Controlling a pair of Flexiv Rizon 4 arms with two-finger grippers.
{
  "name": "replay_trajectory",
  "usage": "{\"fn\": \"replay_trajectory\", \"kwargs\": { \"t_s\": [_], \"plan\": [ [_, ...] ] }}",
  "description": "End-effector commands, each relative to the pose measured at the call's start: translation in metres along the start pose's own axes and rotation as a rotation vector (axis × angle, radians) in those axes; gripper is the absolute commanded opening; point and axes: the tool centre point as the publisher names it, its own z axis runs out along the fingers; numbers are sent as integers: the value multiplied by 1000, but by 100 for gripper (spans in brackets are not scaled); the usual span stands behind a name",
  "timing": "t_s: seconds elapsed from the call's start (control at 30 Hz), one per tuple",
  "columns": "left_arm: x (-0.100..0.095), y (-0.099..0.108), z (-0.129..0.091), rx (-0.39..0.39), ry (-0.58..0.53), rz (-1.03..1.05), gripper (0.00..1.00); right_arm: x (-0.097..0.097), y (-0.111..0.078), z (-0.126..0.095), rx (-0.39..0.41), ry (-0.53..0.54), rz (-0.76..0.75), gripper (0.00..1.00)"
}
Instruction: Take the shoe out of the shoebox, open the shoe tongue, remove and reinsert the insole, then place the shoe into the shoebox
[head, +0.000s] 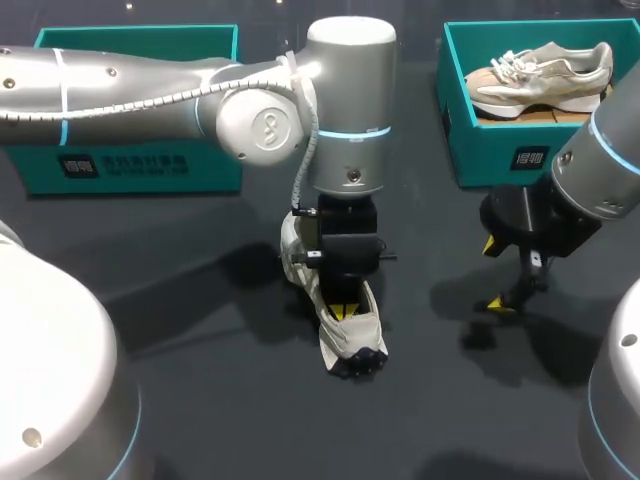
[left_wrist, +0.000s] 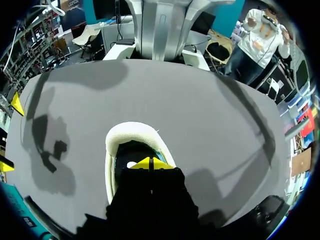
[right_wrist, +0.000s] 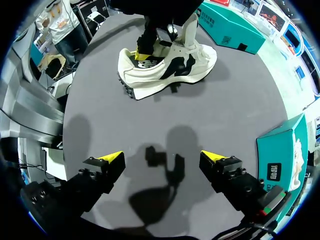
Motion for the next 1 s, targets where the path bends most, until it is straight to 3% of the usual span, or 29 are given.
{"fn": "replay_trajectory", "kwargs": {
  "t_s": [0.03,0.13,0.4,0.6,0.8,1.0],
  "plan": [
    [-8,8,26,-16,-1,-36,0,1,0,0,3,-2,1,100],
    [-8,15,28,-24,-17,-66,0,1,0,0,3,-2,1,100],
    [-3,0,-3,-37,-148,-28,0,1,0,0,3,-2,1,100],
    [-22,1,21,-18,-65,-23,0,1,0,0,3,-2,1,100],
    [-24,10,42,-57,-3,-65,0,1,0,0,3,-2,1,100],
    [-21,19,38,-77,-50,-92,0,1,0,0,3,-2,1,100]
  ]
}}
